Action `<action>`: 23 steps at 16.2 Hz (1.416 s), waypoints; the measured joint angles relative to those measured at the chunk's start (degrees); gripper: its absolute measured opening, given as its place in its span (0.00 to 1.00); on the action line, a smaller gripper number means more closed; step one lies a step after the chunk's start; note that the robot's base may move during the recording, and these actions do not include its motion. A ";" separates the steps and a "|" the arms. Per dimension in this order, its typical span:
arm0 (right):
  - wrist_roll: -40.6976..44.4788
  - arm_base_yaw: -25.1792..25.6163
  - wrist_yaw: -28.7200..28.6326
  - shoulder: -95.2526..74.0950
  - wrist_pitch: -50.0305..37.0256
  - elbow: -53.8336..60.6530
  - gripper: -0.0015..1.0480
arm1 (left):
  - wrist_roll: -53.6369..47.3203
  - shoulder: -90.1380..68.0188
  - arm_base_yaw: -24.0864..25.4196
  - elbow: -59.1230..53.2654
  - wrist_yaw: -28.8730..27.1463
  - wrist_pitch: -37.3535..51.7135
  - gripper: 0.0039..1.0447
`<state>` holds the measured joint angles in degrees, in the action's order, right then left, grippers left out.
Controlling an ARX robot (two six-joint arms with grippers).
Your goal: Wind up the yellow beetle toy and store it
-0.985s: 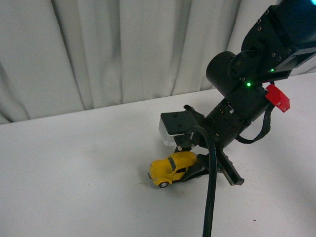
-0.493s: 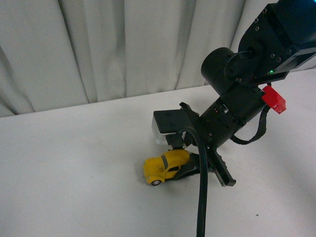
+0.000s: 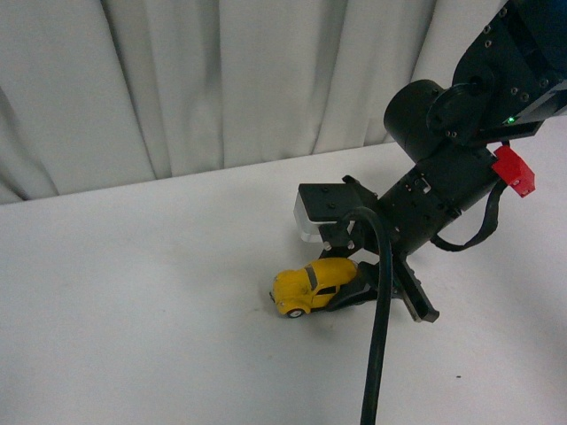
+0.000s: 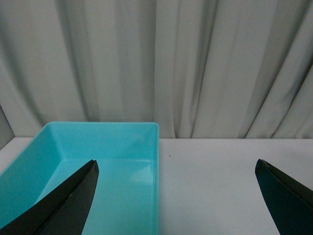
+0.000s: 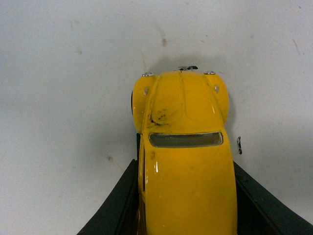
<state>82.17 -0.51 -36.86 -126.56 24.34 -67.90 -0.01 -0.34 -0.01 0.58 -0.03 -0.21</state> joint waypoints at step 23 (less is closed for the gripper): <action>18.05 18.58 4.98 6.47 8.11 11.50 0.81 | 0.00 0.00 0.00 0.00 0.00 0.00 0.94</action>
<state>100.22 18.06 -31.88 -120.09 32.45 -56.40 -0.01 -0.34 -0.01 0.58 -0.03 -0.21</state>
